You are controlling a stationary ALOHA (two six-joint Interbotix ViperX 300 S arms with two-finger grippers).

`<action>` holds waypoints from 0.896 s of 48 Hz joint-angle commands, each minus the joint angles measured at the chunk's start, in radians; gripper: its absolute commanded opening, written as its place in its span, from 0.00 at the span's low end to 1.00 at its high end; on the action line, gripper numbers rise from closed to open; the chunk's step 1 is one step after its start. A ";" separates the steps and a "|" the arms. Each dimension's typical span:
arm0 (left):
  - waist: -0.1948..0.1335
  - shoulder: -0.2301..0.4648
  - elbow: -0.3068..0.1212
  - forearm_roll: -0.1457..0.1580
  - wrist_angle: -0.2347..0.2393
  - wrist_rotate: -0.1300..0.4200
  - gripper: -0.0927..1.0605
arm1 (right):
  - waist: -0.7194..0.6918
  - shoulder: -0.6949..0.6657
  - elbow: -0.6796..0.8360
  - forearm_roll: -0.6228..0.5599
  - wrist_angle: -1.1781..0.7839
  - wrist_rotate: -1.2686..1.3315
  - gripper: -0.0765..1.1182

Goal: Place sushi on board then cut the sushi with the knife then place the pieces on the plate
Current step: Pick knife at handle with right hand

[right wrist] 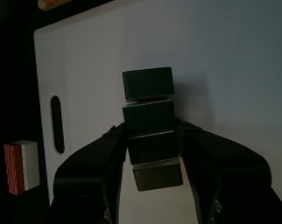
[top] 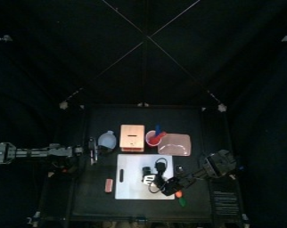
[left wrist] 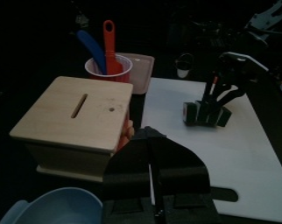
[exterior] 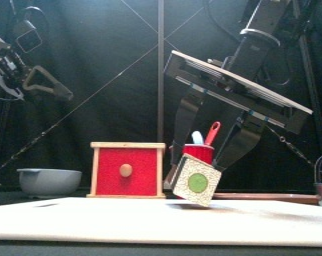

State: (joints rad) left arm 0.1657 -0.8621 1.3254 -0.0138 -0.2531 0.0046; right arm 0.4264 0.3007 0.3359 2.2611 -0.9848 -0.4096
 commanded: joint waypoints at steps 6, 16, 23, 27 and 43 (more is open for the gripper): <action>0.005 0.002 -0.005 0.000 -0.002 0.000 0.05 | -0.003 -0.023 -0.006 -0.009 -0.003 -0.002 0.54; 0.005 0.003 0.000 0.000 -0.002 0.000 0.05 | -0.003 -0.018 -0.006 -0.009 -0.003 -0.002 0.63; 0.005 0.002 0.000 0.000 -0.002 0.000 0.05 | -0.005 -0.015 -0.003 -0.009 -0.003 -0.003 0.67; 0.006 0.003 0.000 0.000 -0.002 0.000 0.05 | -0.005 -0.017 0.002 -0.012 -0.003 -0.003 0.68; 0.005 0.003 0.000 0.000 0.000 0.000 0.05 | -0.006 -0.017 0.003 -0.044 0.002 -0.002 0.75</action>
State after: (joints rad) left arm 0.1687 -0.8621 1.3361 -0.0123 -0.2500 0.0061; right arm 0.4249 0.3083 0.3482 2.2243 -0.9802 -0.4096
